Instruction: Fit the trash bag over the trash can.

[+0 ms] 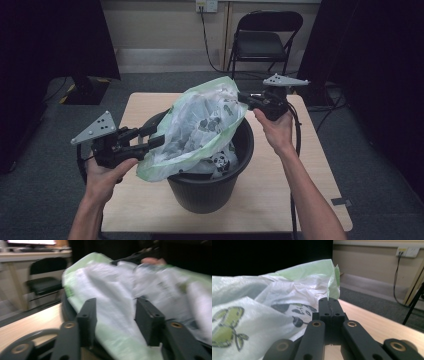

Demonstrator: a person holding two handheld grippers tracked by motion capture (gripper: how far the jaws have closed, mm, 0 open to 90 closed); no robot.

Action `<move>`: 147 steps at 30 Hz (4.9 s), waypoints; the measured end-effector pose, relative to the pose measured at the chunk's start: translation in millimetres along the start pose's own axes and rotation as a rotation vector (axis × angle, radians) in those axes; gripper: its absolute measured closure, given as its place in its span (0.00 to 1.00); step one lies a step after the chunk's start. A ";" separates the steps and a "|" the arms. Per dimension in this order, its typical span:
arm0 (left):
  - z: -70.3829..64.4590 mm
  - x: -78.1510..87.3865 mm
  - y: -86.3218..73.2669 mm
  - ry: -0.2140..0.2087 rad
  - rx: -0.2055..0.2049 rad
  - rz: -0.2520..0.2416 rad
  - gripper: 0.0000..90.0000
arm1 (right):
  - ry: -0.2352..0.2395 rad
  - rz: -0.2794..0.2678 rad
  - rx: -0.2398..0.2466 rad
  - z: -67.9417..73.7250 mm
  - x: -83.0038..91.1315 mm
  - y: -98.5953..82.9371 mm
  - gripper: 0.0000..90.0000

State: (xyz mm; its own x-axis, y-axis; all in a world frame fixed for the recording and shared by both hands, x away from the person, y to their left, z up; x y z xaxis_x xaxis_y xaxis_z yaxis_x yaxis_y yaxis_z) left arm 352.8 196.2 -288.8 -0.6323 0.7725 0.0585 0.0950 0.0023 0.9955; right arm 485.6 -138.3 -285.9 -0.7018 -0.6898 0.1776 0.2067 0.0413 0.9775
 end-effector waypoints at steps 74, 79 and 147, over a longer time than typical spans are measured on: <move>-0.7 15.0 -7.8 -0.026 0.050 -0.029 0.59 | 0.089 -0.039 0.029 27.3 26.6 -2.3 0.56; -17.8 22.9 -6.7 -0.084 0.040 0.007 0.63 | 0.088 -0.033 0.000 24.5 28.9 -4.1 0.51; 14.9 13.4 -8.2 -0.033 0.107 -0.023 1.00 | 0.091 -0.043 -0.017 16.3 53.9 -24.0 0.99</move>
State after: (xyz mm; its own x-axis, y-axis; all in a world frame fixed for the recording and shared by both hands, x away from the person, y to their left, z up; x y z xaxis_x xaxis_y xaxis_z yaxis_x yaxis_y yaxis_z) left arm 355.0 216.0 -297.3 -0.6098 0.7919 0.0317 0.1637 0.0868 0.9827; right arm 431.8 -164.7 -297.9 -0.6453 -0.7539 0.1238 0.1897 -0.0012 0.9818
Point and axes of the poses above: each handheld gripper's, and its own axes: x roughly backward along the jaws, y roughly out of its top, z roughly to its left, the point moved 4 cm from there along -x, roughly forward along the jaws, and after that the axes turned 9 degrees about -z, right-handed, at the moved point
